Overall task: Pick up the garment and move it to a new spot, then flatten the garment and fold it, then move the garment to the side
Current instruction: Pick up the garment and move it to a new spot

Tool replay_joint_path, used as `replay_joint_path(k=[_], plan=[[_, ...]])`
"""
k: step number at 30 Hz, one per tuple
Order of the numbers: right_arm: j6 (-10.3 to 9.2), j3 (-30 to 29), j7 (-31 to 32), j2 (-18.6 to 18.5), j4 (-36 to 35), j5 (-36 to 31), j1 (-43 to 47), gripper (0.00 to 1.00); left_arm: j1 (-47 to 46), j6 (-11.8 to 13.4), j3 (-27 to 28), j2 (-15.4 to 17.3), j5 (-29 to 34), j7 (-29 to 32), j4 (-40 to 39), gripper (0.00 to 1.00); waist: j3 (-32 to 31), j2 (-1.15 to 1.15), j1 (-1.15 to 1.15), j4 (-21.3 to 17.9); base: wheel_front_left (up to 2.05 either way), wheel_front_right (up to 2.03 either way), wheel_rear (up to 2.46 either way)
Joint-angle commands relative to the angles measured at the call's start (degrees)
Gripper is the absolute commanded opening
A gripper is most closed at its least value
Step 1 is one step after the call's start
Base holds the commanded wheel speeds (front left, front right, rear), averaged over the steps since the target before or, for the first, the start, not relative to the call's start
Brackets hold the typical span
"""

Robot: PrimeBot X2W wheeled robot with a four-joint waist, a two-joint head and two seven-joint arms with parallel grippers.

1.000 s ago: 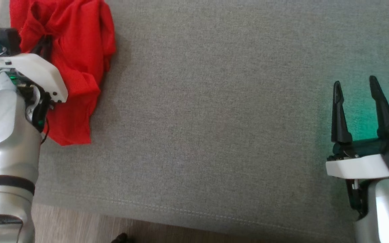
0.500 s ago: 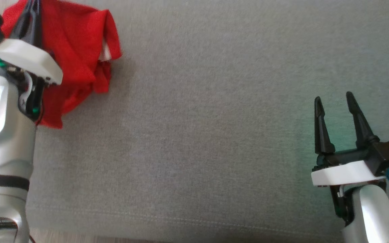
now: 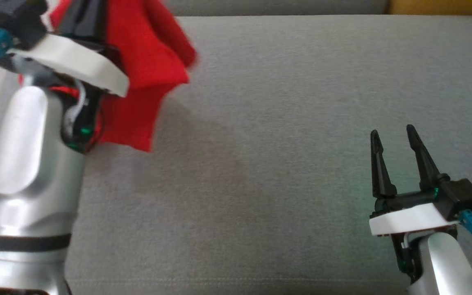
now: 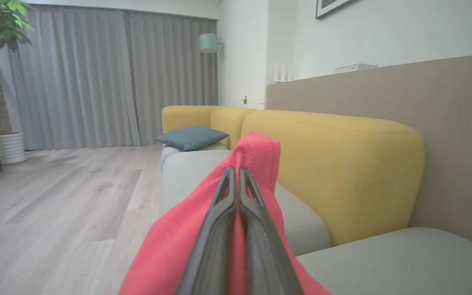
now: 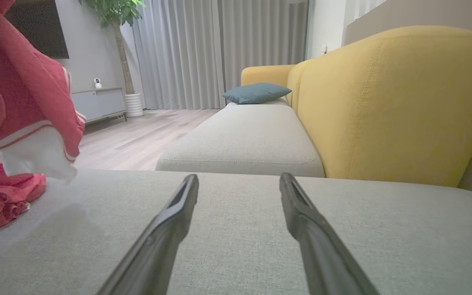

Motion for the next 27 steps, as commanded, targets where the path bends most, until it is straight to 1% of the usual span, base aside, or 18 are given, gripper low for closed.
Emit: replay_joint_path(k=[1, 5, 10, 12, 15, 20, 22, 23, 24, 27], plan=[[0.23, 1.51, -0.59, -0.32, -2.03, 0.35, -1.35, 1.00, -1.88, 0.53, 1.50, 1.53, -0.27, 0.43, -2.61, 0.00, -0.22, 0.00, 0.00, -1.25, 0.00, 0.00, 0.00], [0.23, 2.03, -0.60, -0.32, -2.62, 0.88, -2.30, 1.00, -1.40, 1.70, -0.31, -0.48, -0.18, 2.63, -5.24, 0.00, 0.42, 0.00, 0.00, -4.16, 0.00, 0.00, 0.00], [0.23, 2.70, -0.60, -0.32, -3.94, 2.10, -4.09, 1.00, -1.77, 2.87, -3.12, -3.64, 0.34, 4.00, -4.68, 0.00, 2.37, 0.00, 0.00, -8.98, 0.00, 0.00, 0.00], [0.23, 2.77, -0.60, -0.32, -4.42, 2.67, -4.67, 1.00, -1.78, 2.95, -5.06, -5.01, 0.82, 3.88, -3.19, 0.00, 3.20, 0.00, 0.00, -11.10, 0.00, 0.00, 0.00], [0.23, 3.13, -0.61, -0.32, -4.74, 3.29, -5.36, 1.00, -2.28, 3.76, -7.57, -6.74, 1.47, 2.38, 0.35, 0.00, 4.41, 0.00, 0.00, -14.36, 0.00, 0.00, 0.00], [0.23, 4.60, -0.61, -0.32, -5.37, 4.55, -6.83, 1.00, -5.36, 6.38, -10.56, -8.20, 1.15, -2.21, 7.33, 0.00, 6.56, 0.00, 0.00, -20.20, 0.00, 0.00, 0.00], [0.23, 4.88, -0.61, -0.32, -5.70, 5.15, -7.17, 1.00, -6.68, 7.24, -11.98, -8.37, 0.42, -4.04, 10.28, 0.00, 7.16, 0.00, 0.00, -21.81, 0.00, 0.00, 0.00], [0.23, 5.05, -0.61, -0.32, -5.80, 5.46, -7.27, 1.00, -7.16, 7.73, -12.90, -8.41, -0.34, -4.88, 11.58, 0.44, 7.35, 0.00, 0.00, -22.57, 0.00, 0.00, 0.00], [0.23, 5.11, -0.61, -0.32, -5.86, 5.69, -7.28, 1.00, -7.55, 8.23, -14.15, -8.42, -1.19, -5.51, 12.84, 1.00, 7.47, 0.00, 0.00, -23.06, 0.00, 0.00, 0.00], [0.23, 5.09, -0.61, -0.32, -5.99, 6.02, -7.07, 1.00, -8.20, 8.70, -18.19, -8.44, -3.93, -6.62, 15.76, 1.00, 7.70, 0.00, 0.00, -23.61, 0.00, 0.00, 0.00]])
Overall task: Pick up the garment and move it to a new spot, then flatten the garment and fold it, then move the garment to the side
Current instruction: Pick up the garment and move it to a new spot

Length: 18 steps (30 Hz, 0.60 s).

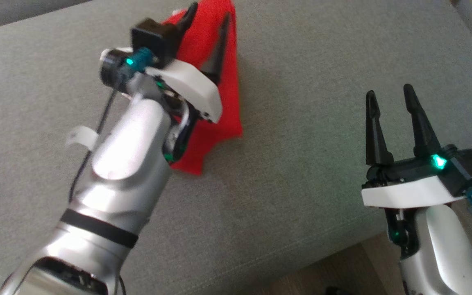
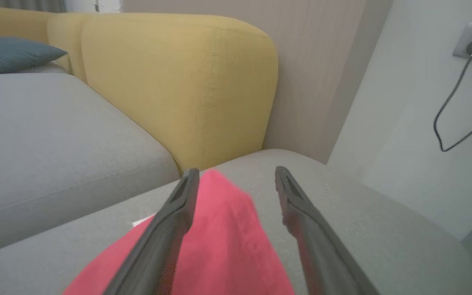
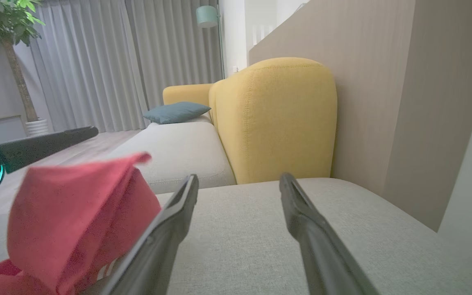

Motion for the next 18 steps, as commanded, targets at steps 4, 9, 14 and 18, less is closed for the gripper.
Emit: replay_joint_path(k=[4, 9, 14, 18], plan=[[0.23, 0.09, -0.37, -0.30, -1.96, 0.29, -0.65, 1.00, -2.23, 1.42, -2.31, 0.70, -3.64, -2.88, 1.25, 1.00, 0.46, 0.00, 0.00, 0.90, 0.00, 0.00, 0.00], [0.23, -0.78, -0.37, -0.30, -1.47, -0.95, -0.18, 1.00, -1.52, 2.19, -2.37, 0.70, -5.20, -4.44, 2.30, 1.00, -1.01, 0.00, 0.00, 4.84, 0.00, 0.00, 0.00], [0.23, -1.82, -0.37, -0.30, -0.39, -2.95, 0.82, 1.00, 1.29, 2.80, 0.27, 2.26, -4.23, -5.03, 0.59, 1.00, -3.78, 0.00, 0.00, 10.95, 0.00, 0.00, 0.00], [0.23, -2.45, -0.37, -0.30, 0.73, -4.06, 2.01, 1.00, 7.40, 2.97, 3.85, 5.43, -2.21, -5.06, -5.60, 1.00, -6.33, 0.00, 0.00, 15.45, 0.00, 0.00, 0.00]])
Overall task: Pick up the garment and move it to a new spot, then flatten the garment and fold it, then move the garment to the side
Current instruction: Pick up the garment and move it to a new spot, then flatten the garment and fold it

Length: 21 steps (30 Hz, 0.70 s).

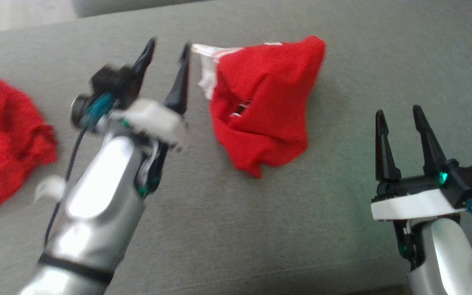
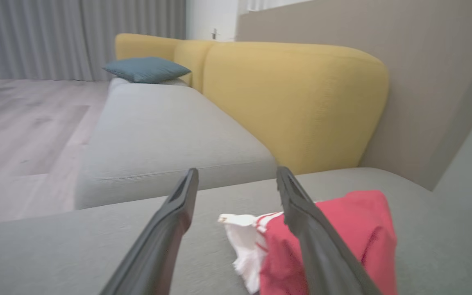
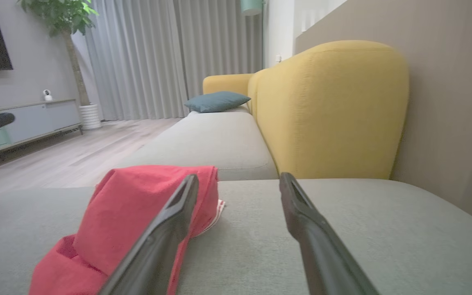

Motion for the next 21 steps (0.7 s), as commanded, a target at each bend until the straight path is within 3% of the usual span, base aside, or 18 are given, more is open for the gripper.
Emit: replay_joint_path(k=[1, 8, 14, 21], plan=[[0.23, 1.21, -0.37, -0.31, -1.46, -0.42, -0.29, 1.00, 0.81, 0.13, 2.89, 1.99, 0.53, -0.43, -3.43, 1.00, -3.38, 0.00, 0.00, 4.21, 0.00, 0.00, 0.00], [0.23, 0.91, -0.37, -0.31, -0.19, 0.06, 3.18, 1.00, 22.48, -0.40, 11.62, 4.87, 4.08, -0.44, -19.07, 1.00, -8.12, 0.00, 0.00, 10.26, 0.00, 0.00, 0.00], [0.23, 0.38, -0.37, -0.31, 0.90, 0.78, 6.08, 1.00, 32.39, -1.41, 14.72, 2.46, 7.64, -0.44, -24.54, 1.00, -10.59, 0.00, 0.00, 12.93, 0.00, 0.00, 0.00], [0.23, 1.04, -0.37, -0.31, 1.38, 0.68, 6.60, 1.00, 35.79, -4.05, 17.80, -0.41, 10.72, -0.44, -26.95, 1.00, -10.81, 0.00, 0.00, 13.57, 0.00, 0.00, 0.00]])
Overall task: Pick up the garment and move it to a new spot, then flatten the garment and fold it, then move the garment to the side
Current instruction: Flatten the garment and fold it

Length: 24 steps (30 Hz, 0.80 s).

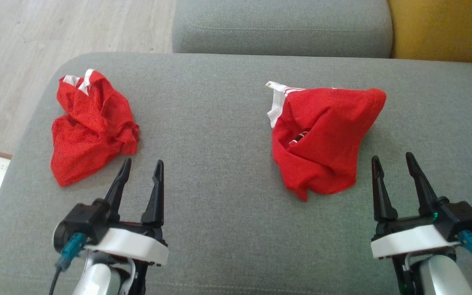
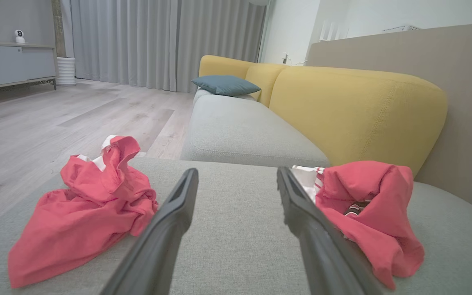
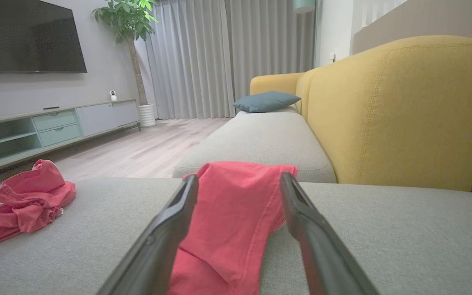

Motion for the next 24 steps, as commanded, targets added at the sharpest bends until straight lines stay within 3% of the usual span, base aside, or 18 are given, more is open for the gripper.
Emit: replay_joint_path(k=[1, 9, 24], plan=[[0.23, 1.36, -0.37, -0.33, -1.38, -0.16, -1.65, 1.00, -1.91, -0.98, 2.62, -0.32, 0.98, -0.33, -2.28, 1.00, 0.27, 0.00, 0.00, 0.02, 0.00, 0.00, 0.00], [0.23, -2.17, -0.37, -0.33, 0.57, -1.90, -7.04, 1.00, -3.37, -4.45, 3.39, -1.81, 3.01, -0.33, -1.69, 1.00, 3.70, 0.00, 0.00, 1.40, 0.00, 0.00, 0.00], [0.23, -16.03, 5.96, -0.33, 22.70, 0.56, -29.05, 1.00, -7.62, -7.88, -0.32, -3.15, 3.25, -0.34, -0.28, 1.00, 11.88, 0.00, 0.00, 6.00, 0.00, 0.00, 0.00]])
